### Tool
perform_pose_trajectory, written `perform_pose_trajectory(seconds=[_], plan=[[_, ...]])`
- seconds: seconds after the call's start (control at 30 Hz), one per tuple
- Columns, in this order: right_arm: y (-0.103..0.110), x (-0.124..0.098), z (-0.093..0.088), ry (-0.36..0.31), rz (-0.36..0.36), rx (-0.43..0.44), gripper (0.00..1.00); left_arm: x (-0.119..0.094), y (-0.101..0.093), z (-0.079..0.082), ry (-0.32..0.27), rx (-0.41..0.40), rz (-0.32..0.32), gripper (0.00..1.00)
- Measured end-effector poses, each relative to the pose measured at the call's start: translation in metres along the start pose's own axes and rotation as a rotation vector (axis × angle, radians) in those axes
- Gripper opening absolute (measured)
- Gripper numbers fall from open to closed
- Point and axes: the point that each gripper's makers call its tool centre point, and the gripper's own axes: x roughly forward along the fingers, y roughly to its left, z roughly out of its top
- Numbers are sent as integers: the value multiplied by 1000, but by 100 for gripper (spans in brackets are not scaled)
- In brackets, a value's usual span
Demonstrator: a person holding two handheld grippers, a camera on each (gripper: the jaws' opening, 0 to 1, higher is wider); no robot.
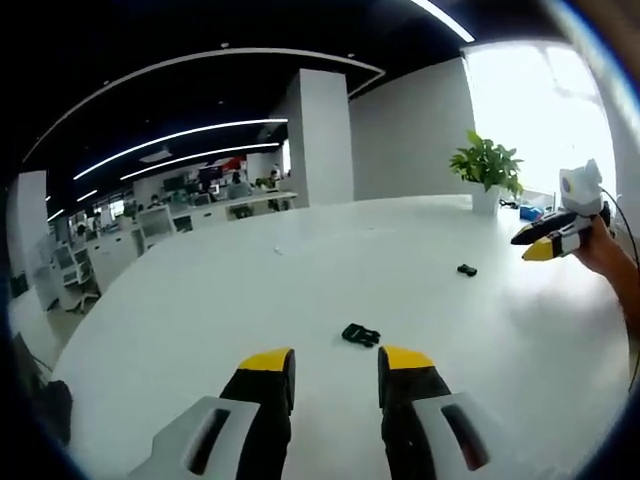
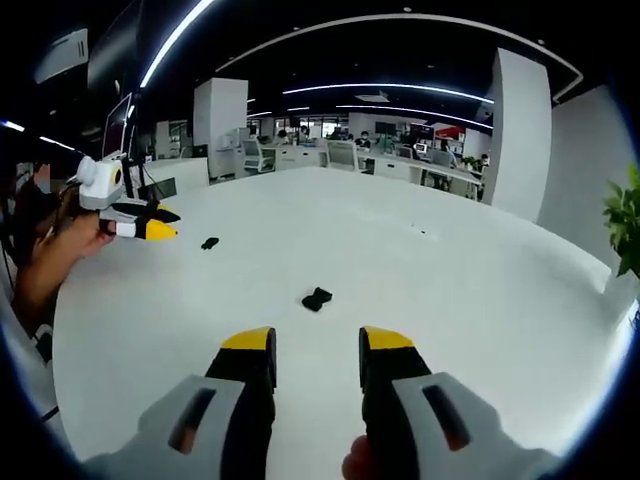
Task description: Snap the two parts of the plastic buckle together until the buckle closes and remains connected.
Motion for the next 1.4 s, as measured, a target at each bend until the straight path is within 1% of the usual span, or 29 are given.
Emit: perform_pose_trajectory(seconds=[0.07, 0.13, 0.23, 0.4, 0.5, 0.67, 0.93, 1.07, 1.23, 1.4], plan=[[0, 1, 0, 5, 2, -8, 33, 2, -7, 1, -6, -57, -60, 34], [1, 2, 0, 7, 5, -14, 33, 3, -5, 2, -9, -57, -61, 33], [0, 3, -1, 11, 10, -12, 33, 5, -4, 1, -2, -31, -58, 33], [-2, 5, -2, 18, 21, -5, 33, 8, 2, 1, 5, -22, -56, 33], [-4, 6, -2, 22, 20, -10, 33, 9, 3, 1, 6, -19, -66, 33], [-7, 9, -1, 22, 22, -18, 34, 12, 5, 2, 6, 11, -69, 32], [-11, 14, -3, 23, 33, -7, 34, 20, 4, -2, 31, 33, -82, 32], [-11, 15, -3, 28, 35, -14, 35, 22, 4, -3, 43, 57, -80, 32], [-11, 15, -4, 29, 34, -15, 35, 25, 3, -3, 49, 67, -87, 32], [-10, 15, -2, 27, 37, -16, 35, 31, 6, -7, 67, 80, -86, 31]])
